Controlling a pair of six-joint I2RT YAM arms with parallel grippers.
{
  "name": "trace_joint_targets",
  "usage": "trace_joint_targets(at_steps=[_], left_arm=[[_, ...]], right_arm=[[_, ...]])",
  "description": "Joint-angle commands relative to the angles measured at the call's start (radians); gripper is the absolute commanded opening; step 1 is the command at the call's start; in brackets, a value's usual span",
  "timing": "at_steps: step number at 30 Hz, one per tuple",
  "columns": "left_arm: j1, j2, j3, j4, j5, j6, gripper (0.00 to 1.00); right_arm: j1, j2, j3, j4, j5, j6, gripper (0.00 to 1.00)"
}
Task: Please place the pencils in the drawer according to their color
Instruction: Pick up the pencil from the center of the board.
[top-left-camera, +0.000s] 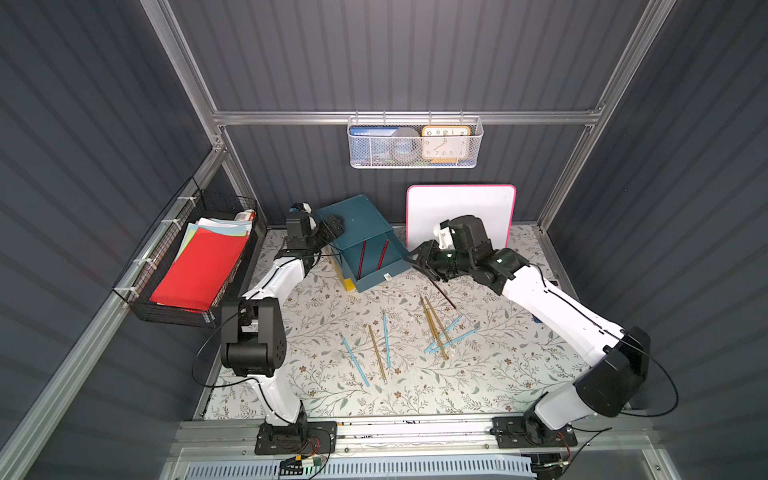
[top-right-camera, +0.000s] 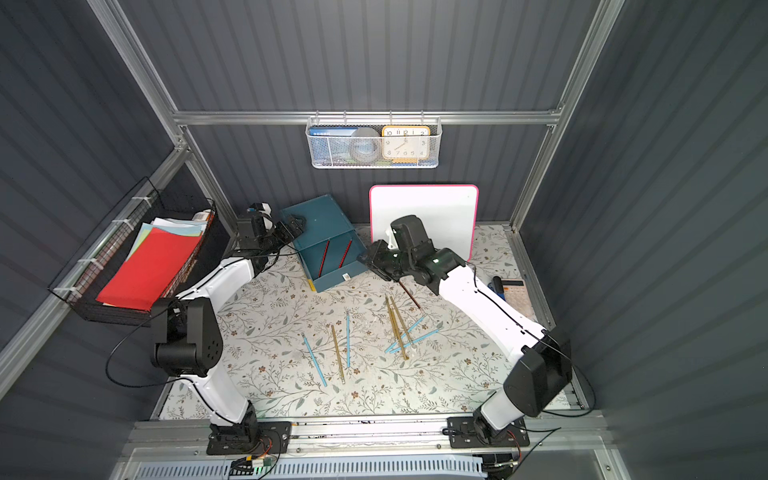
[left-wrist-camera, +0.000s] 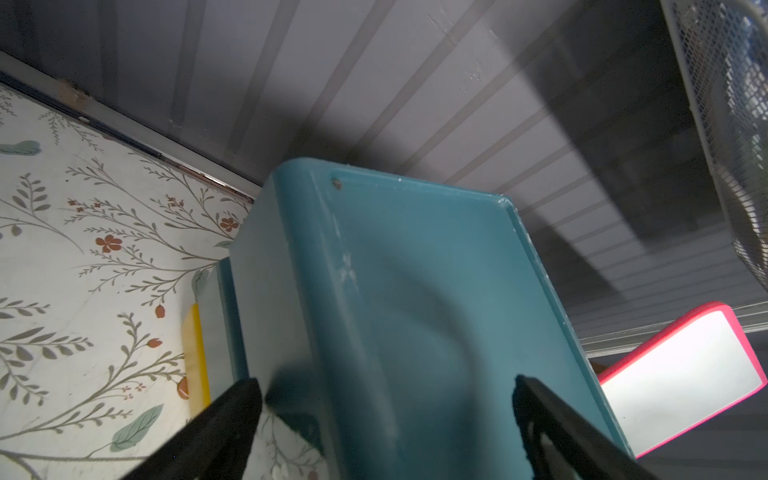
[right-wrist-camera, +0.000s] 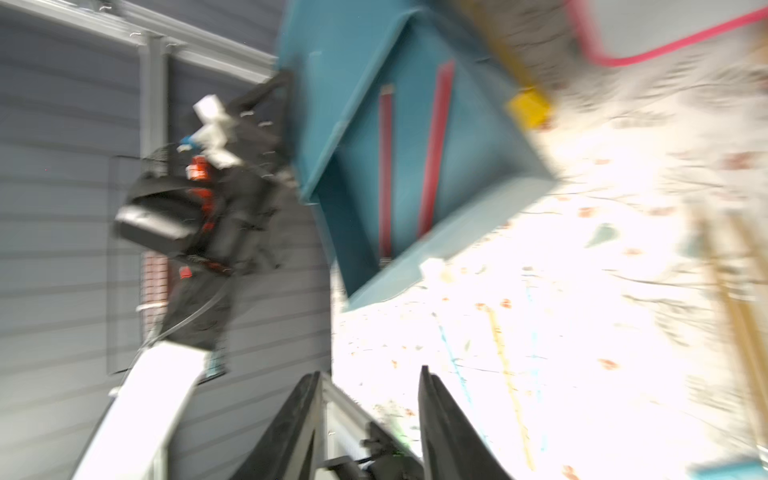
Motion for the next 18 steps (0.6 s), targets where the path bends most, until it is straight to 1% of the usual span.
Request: trace_joint_targets(at_steps=[1,3,5,8,10,14,18], left_arm=[[-0.002,-0.003,0.021,-0.007,-0.003,0.019,1.00],[-0.002,-0.004,0.021,-0.007,-0.002,0.019,1.00],[-0.002,-0.002,0.021,-0.007,0.000,0.017,1.00],[-0.002,-0.005,0.021,-0.009,0.000,0.016,1.00],[-0.002,-0.008,0.021,-0.011,-0.001,0.017,1.00],[-0.002,-0.008,0.024,-0.015,-0.004,0.019,1.00],[-0.002,0.001,0.030,-0.015,-0.001,0.016,1.00]], right_arm=[[-0.066,-0.048,-0.093,-0.093,0.099,-0.116,0.46],[-0.103,-0.055,-0.139,-0.117,0.140,-0.163,0.49],[-0.135,-0.038,-0.179,-0.126,0.153,-0.204,0.50],[-0.161,0.024,-0.202,-0.143,0.190,-0.261,0.51],[-0.171,0.084,-0.185,-0.179,0.215,-0.306,0.51],[-0.174,0.222,-0.100,-0.277,0.278,-0.374,0.51],[-0.174,0.306,-0.057,-0.280,0.327,-0.397,0.51]])
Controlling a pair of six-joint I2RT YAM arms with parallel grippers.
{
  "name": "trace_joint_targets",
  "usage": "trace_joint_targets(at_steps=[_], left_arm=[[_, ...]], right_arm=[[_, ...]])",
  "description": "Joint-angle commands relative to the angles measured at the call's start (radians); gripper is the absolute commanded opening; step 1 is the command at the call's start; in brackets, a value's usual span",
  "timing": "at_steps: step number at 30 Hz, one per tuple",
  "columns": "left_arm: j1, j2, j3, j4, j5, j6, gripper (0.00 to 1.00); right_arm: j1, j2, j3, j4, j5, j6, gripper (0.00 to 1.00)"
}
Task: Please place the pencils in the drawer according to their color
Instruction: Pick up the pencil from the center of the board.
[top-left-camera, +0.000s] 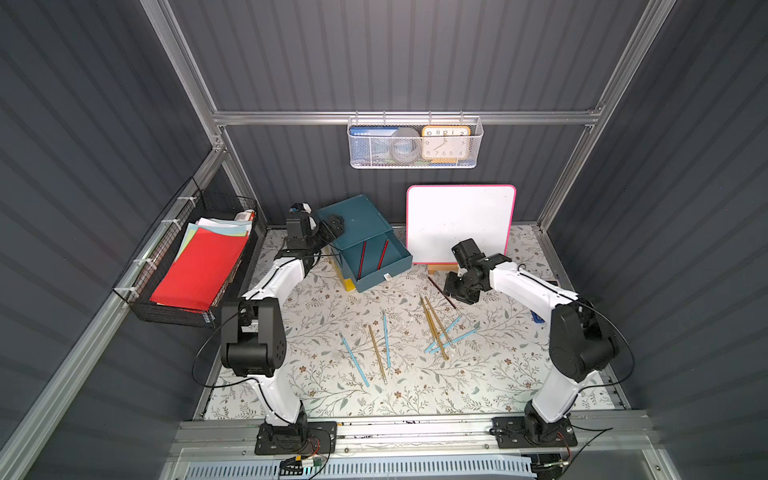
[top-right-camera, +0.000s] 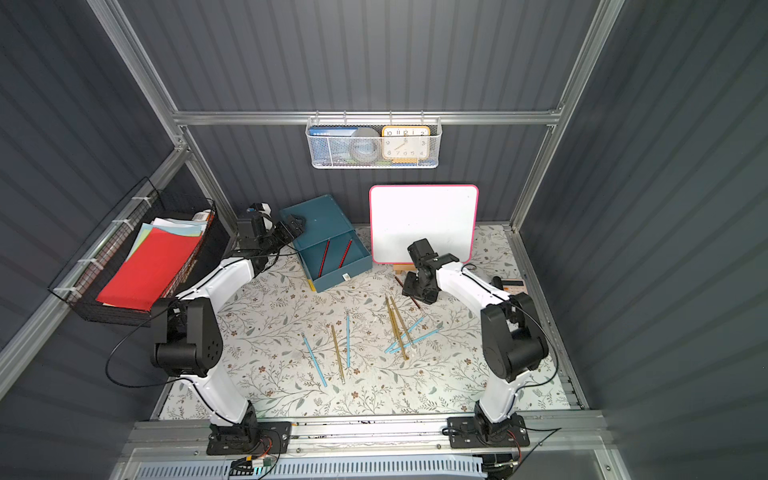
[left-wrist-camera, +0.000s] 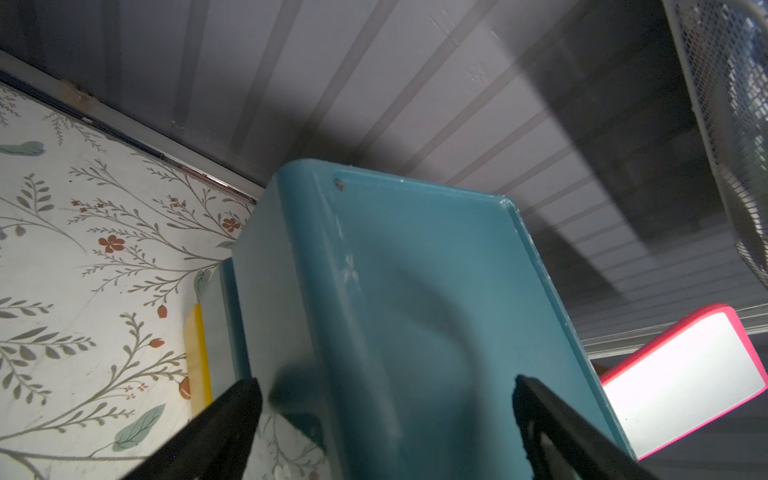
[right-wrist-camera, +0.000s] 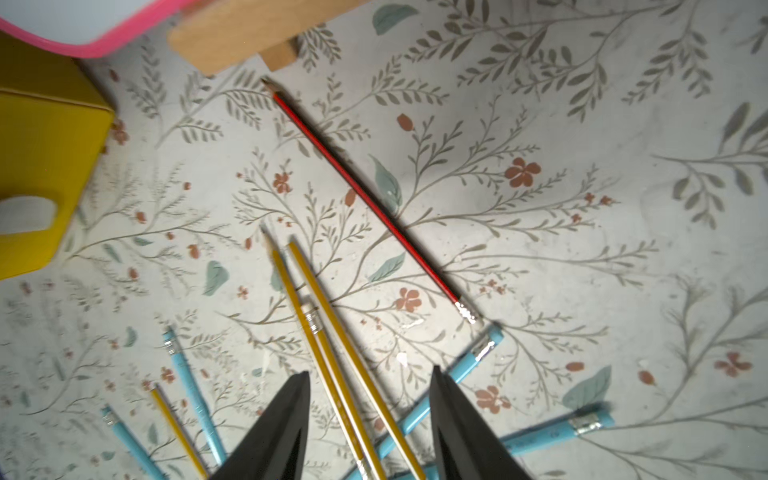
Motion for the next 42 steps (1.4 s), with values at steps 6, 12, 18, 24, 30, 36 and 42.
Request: trace_joint_targets(at_steps=[6,12,18,24,30,36,42], left_arm=[[-0.002,0.010,0.037,-0.009,0.008,0.009,1.00],[-0.002,0.013,0.040,-0.008,0.010,0.008,1.00],[-0.002,0.013,0.036,-0.003,0.011,0.005,1.00],[-0.002,0.009,0.034,-0.002,0.009,0.005,1.00],[-0.002,0.010,0.034,0.003,0.011,0.002,1.00],[-0.002,0.010,0.029,0.003,0.010,0.002,1.00],[-0.002,0.011,0.025,0.007,0.008,0.002,1.00]], right_arm=[[-0.004,0.144,0.122,-0.078,0.096,-0.078,0.51],[-0.004,0.224,0.170,-0.082,0.092,-0.080,0.51],[-0.004,0.279,0.201,-0.086,0.083,-0.084,0.51],[-0.001,0.291,0.182,-0.085,0.046,-0.082,0.50],[0.016,0.262,0.121,-0.056,0.024,-0.071,0.46],[0.044,0.255,0.094,-0.036,0.011,-0.062,0.41],[0.075,0.264,0.098,-0.043,0.025,-0.058,0.38]])
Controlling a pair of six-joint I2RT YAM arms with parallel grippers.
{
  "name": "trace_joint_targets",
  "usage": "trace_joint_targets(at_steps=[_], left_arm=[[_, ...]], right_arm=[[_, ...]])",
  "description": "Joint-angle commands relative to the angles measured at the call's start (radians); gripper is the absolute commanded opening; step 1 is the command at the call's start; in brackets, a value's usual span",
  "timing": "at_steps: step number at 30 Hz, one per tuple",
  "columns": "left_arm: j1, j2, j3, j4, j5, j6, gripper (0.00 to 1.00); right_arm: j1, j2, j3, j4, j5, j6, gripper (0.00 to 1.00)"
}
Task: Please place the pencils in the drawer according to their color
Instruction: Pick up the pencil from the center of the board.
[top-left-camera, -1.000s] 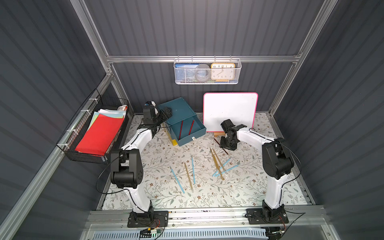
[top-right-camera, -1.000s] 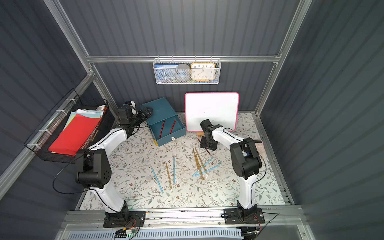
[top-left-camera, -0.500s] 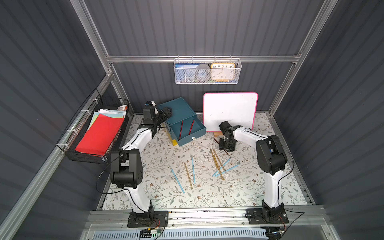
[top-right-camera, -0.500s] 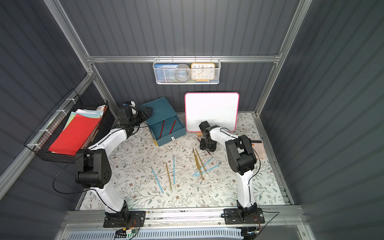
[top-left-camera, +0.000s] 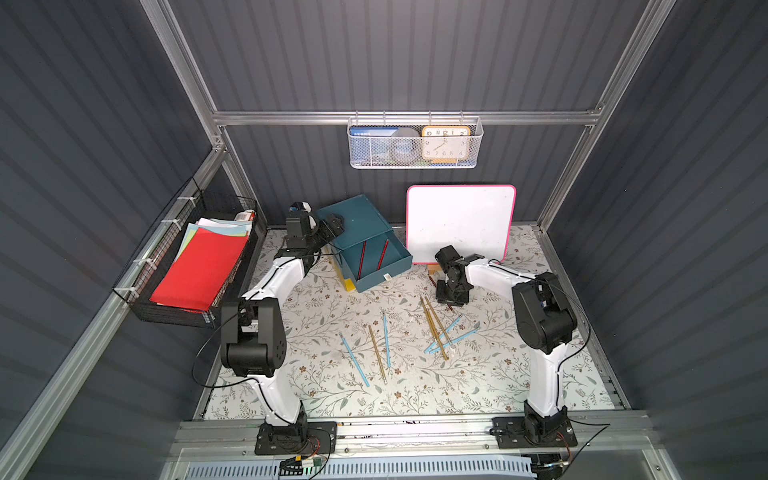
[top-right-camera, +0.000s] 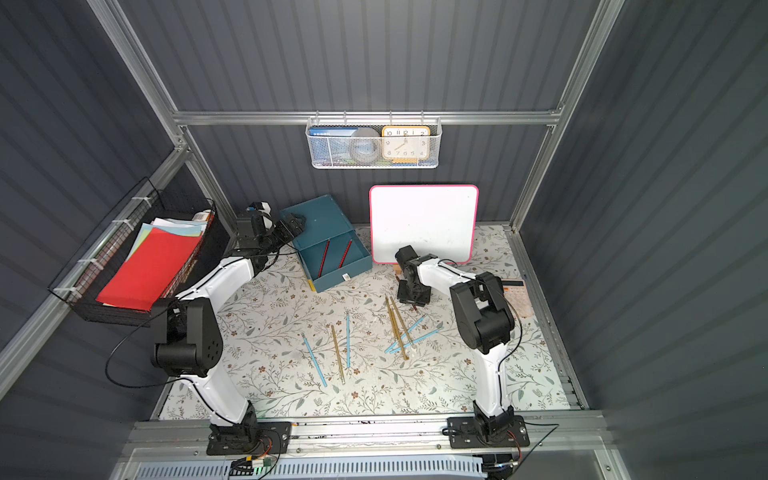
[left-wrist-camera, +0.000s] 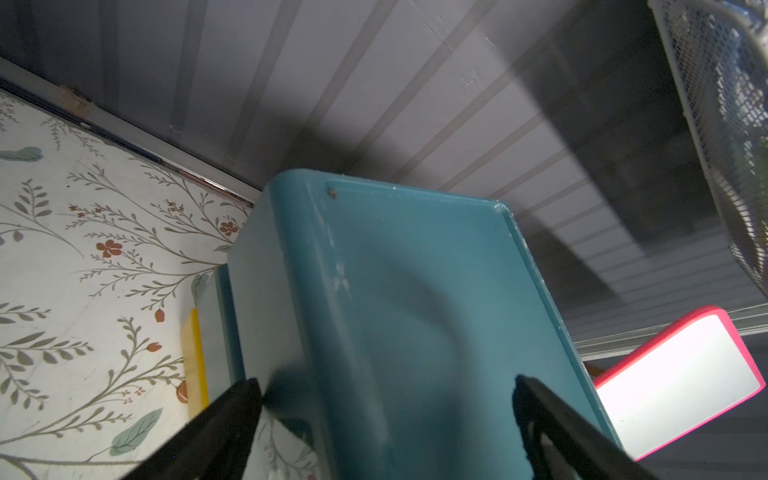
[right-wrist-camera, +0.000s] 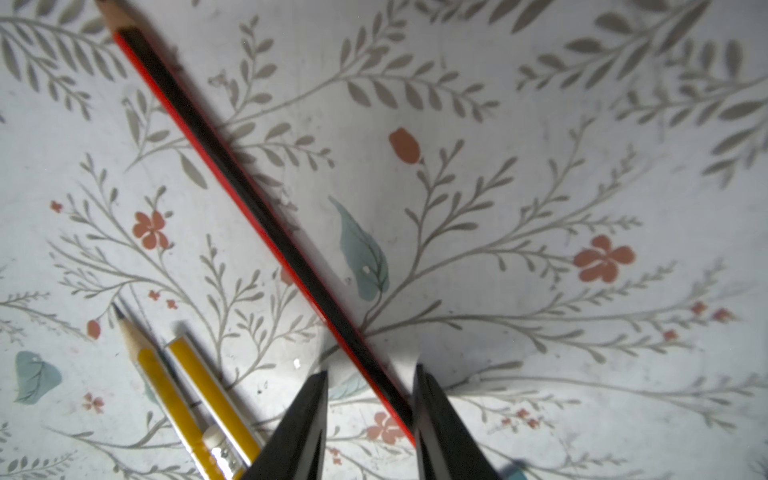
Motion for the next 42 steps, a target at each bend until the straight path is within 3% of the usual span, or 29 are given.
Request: trace_joint_targets(at_steps=[1,7,26,42], left_arm=[[-0.002,0.010,0.011,0.012,0.009,0.002,1.00],[-0.002,0.008,0.011,0.015,0.011,-0.001,1.00],[-0.002,0.010,0.006,0.021,0.015,-0.004,1.00],[-0.002,0.003,0.002,0.021,0.013,-0.001,1.00]], right_arm=[[0.035,0.020,-0.012,-0.039,-0.035,0.012,0.38],[0.038,0.069,0.017,-0.094,0.027,-0.008,0.36],[0.072,0.065,-0.059,-0.095,0.026,-0.047,0.00],[0.080,-0.067,-0.123,-0.080,-0.081,-0.066,0.00]])
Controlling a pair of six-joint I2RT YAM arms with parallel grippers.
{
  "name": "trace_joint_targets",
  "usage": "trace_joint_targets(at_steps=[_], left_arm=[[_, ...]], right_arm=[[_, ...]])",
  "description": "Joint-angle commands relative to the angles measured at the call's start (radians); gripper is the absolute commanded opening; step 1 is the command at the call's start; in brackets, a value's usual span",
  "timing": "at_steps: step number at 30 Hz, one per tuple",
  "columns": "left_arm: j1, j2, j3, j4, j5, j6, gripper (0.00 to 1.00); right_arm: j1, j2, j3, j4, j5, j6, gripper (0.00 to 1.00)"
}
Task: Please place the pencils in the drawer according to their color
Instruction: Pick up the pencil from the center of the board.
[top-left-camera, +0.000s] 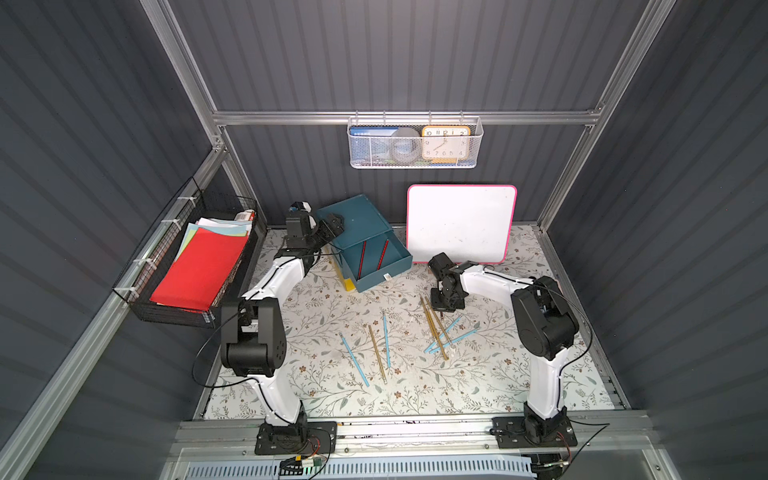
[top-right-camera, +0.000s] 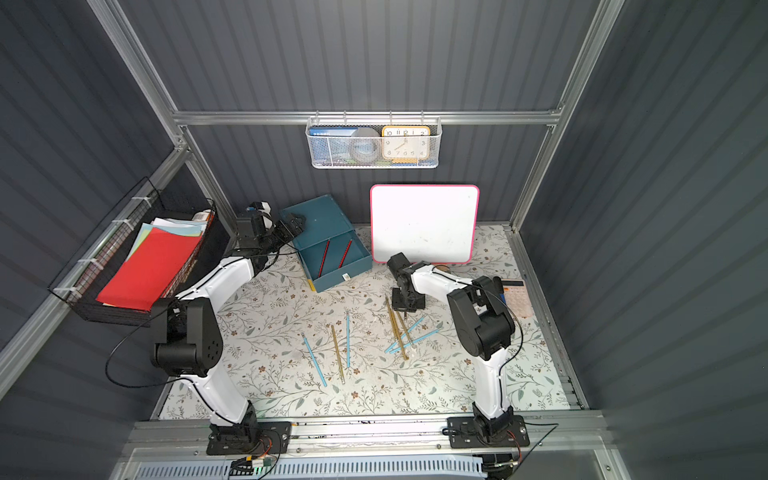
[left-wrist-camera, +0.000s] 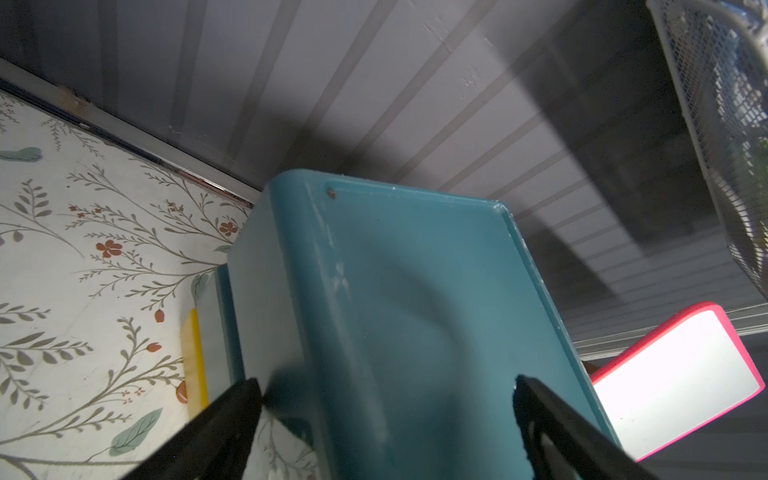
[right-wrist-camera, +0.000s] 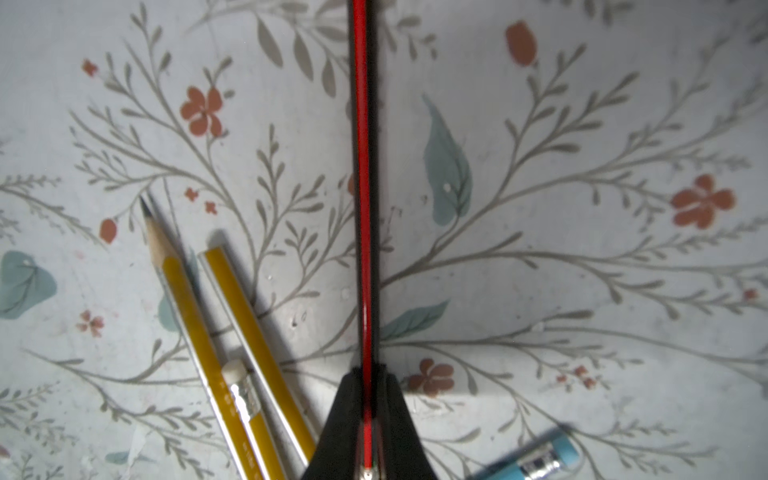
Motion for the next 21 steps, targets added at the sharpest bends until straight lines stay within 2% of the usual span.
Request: trace_joint_targets(at_steps=[1,6,15,21], left_arm=[[-0.002,0.004,0.002,0.019,0.013,-0.001,1.00],[-0.003,0.001,0.002,0.019,0.013,-0.001,1.00],[-0.003,0.001,-0.002,0.021,0.016,-0.002,1.00],[-0.002,0.001,-0.002,0.019,0.014,0.001,1.00]], right_arm=[[0.014,-0.021,-0.042,-0.098,-0.092,-0.007,0.00],[0.014,-0.073,-0.065,-0.098,-0.131,-0.001,0.00],[0.008,-0.153,-0.093,-0.103,-0.080,0.019,0.00],[0.007,-0.219,-0.103,-0.118,-0.099,0.028,0.00]])
